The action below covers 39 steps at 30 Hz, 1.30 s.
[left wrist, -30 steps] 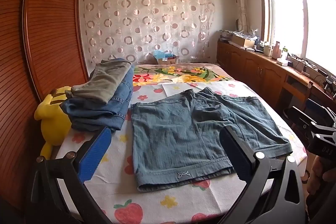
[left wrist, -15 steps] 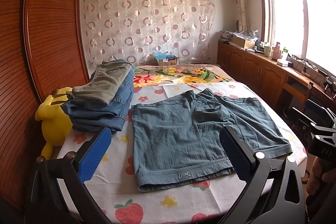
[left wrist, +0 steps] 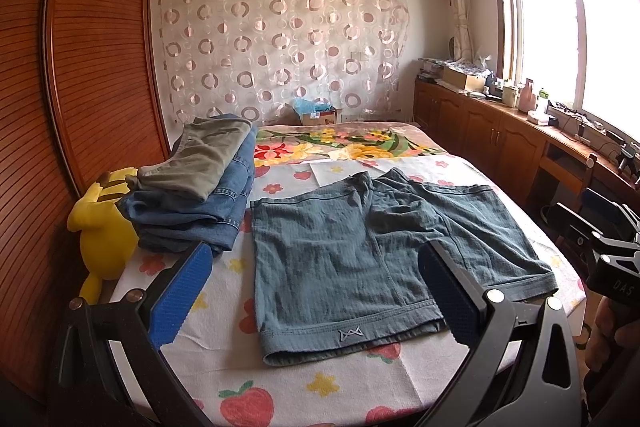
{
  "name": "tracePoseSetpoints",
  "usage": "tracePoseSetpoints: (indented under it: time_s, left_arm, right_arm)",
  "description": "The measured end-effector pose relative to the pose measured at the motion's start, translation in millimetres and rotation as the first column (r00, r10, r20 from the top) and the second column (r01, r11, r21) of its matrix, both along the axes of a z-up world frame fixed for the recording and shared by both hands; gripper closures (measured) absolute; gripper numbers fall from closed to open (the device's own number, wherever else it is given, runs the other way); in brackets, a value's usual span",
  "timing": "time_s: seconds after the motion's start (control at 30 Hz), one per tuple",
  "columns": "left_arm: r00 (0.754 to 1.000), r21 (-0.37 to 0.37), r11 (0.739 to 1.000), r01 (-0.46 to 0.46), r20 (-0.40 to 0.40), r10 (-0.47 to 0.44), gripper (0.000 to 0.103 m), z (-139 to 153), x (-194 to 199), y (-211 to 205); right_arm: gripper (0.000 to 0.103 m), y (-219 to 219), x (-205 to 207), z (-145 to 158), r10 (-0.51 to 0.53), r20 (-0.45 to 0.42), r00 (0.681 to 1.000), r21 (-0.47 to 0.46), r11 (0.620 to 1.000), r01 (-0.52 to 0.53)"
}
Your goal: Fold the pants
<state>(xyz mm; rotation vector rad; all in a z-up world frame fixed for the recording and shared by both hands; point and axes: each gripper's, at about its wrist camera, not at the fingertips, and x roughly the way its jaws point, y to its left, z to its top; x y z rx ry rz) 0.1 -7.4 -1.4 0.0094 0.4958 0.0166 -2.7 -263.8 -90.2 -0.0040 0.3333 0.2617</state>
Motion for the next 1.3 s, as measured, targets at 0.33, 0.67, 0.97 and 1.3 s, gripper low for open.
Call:
tracePoseSetpoints:
  time_s: [0.33, 0.67, 0.97, 1.3]
  left_arm:
    - [1.0, 0.0, 1.0, 0.001, 0.001, -0.001, 0.0, 2.5, -0.7, -3.4]
    - [1.0, 0.001, 1.0, 0.0, 0.001, 0.0, 0.0, 2.7, -0.8, -3.8]
    - [1.0, 0.001, 1.0, 0.001, 0.003, -0.001, 0.0, 2.8, -1.2, -4.2]
    - [1.0, 0.002, 1.0, 0.0, 0.002, 0.0, 0.0, 2.9, -1.4, -5.8]
  right_arm:
    - [0.0, 0.6, -0.1, 0.1, 0.0, 0.0, 1.0, 0.001, 1.0, 0.0]
    - [0.0, 0.6, 0.0, 0.3, -0.001, 0.001, 1.0, 0.004, 1.0, 0.001]
    - [0.0, -0.2, 0.0, 0.3, 0.0, 0.001, 1.0, 0.006, 1.0, 0.0]
    - [0.0, 1.1, -0.3, 1.0, 0.002, -0.001, 1.0, 0.006, 1.0, -0.002]
